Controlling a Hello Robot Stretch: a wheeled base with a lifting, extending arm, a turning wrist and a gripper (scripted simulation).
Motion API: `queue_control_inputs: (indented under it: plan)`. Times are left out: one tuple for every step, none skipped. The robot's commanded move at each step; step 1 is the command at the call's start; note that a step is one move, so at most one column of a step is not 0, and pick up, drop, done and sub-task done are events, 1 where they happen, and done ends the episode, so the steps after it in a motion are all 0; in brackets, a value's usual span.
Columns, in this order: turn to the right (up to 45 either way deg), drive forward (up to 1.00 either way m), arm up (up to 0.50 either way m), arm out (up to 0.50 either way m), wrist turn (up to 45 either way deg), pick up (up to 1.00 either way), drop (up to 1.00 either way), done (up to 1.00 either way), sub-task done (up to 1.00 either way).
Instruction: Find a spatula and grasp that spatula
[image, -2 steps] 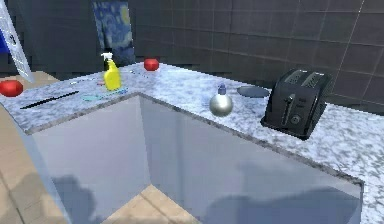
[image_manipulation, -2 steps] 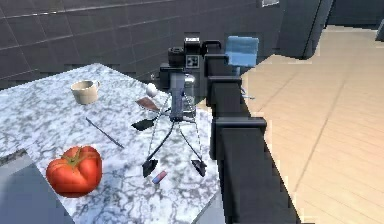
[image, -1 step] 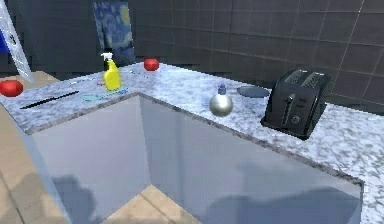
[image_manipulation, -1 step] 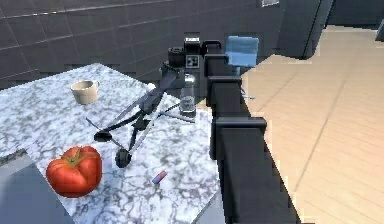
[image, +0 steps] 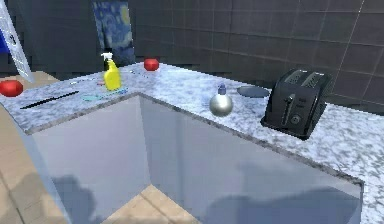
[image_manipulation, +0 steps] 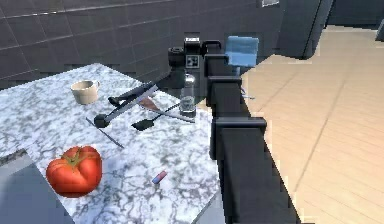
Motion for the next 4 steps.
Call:
queue_control_inputs:
  plan:
    - [0.0, 0.0, 0.0, 0.0, 33.0, 0.0, 0.0, 0.0, 0.0]
    - [0.0, 0.0, -0.14, 0.0, 0.0, 0.0, 0.0, 0.0, 0.0]
    - [0.0, 0.0, 0.0, 0.0, 0.0, 1.0, 0.0, 0.0, 0.0]
    - [0.0, 0.0, 0.1, 0.0, 0.0, 0.0, 0.0, 0.0, 0.0]
